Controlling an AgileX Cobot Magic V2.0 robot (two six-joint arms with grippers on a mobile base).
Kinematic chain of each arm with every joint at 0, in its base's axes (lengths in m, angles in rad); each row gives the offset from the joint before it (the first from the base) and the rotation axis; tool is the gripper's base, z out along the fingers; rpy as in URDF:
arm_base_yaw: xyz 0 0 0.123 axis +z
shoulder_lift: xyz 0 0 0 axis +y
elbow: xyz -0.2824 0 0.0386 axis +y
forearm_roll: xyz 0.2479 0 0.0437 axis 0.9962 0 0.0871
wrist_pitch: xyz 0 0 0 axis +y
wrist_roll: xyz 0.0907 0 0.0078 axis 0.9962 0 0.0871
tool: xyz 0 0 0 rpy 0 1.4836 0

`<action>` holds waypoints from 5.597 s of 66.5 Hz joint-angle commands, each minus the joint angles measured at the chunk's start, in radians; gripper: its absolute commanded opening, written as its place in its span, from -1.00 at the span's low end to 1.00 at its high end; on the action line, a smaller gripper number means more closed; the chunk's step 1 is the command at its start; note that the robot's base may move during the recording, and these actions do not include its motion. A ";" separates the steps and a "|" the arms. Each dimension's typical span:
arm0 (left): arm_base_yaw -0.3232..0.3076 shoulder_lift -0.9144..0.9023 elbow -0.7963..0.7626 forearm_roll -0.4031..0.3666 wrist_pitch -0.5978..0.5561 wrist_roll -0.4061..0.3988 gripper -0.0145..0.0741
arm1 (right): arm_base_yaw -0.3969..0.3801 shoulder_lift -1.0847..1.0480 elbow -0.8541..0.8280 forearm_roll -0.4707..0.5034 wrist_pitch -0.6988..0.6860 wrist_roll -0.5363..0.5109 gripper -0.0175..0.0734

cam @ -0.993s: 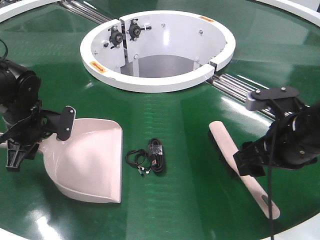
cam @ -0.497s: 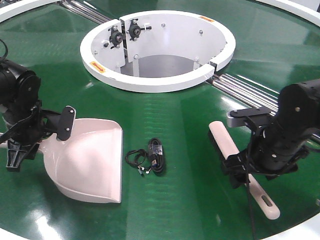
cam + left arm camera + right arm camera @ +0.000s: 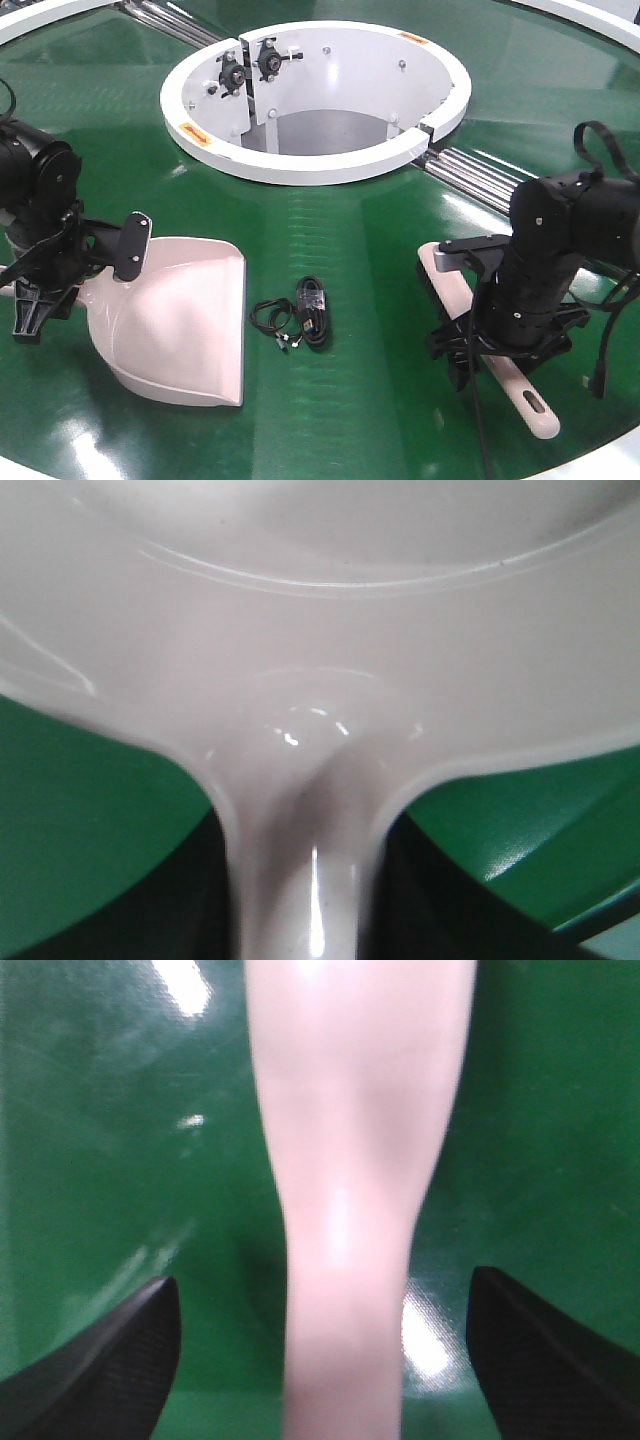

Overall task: Clean and inspect green conveyor with broom and dustpan
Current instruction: 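Lift the brush with the right gripper and carry it toward the dustpan, then sweep the black cable into the dustpan with the right-held brush, then move the brush back away from the dustpan with the right gripper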

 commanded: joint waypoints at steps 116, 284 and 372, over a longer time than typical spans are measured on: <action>-0.012 -0.037 -0.026 -0.008 0.019 0.024 -0.69 | 0.272 0.217 -0.410 0.024 0.242 0.263 -0.62; -0.012 -0.037 -0.026 -0.008 0.017 0.024 -0.69 | -0.070 -0.143 -0.221 -0.027 0.173 -0.015 -0.62; -0.012 -0.037 -0.026 -0.008 -0.024 0.024 -0.69 | -0.070 -0.156 -0.221 -0.027 0.182 -0.032 -0.62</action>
